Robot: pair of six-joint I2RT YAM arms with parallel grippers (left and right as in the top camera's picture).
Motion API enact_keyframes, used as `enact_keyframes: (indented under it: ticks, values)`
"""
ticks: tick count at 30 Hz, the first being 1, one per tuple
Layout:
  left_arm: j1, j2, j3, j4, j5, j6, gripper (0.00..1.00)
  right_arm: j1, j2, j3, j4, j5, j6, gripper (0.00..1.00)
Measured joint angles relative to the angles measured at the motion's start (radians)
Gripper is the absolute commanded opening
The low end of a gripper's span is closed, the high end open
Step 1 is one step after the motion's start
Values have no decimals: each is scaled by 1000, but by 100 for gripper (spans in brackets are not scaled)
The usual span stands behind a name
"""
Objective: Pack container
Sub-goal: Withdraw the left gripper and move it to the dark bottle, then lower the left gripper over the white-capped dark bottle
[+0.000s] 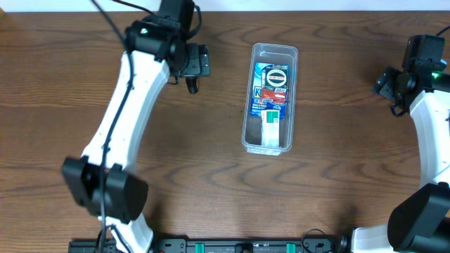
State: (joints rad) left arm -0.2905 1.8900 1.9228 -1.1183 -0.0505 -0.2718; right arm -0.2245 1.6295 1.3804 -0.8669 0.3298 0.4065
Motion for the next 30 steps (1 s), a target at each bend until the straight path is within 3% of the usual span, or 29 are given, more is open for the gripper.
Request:
enact_keyframes:
  ticks: [15, 30]
  values:
    - [32, 135, 0, 105, -31, 45, 98, 0, 0, 0, 0, 0, 0, 99]
    - [85, 209, 0, 180, 7, 192, 100, 0, 0, 0, 0, 0, 0, 99]
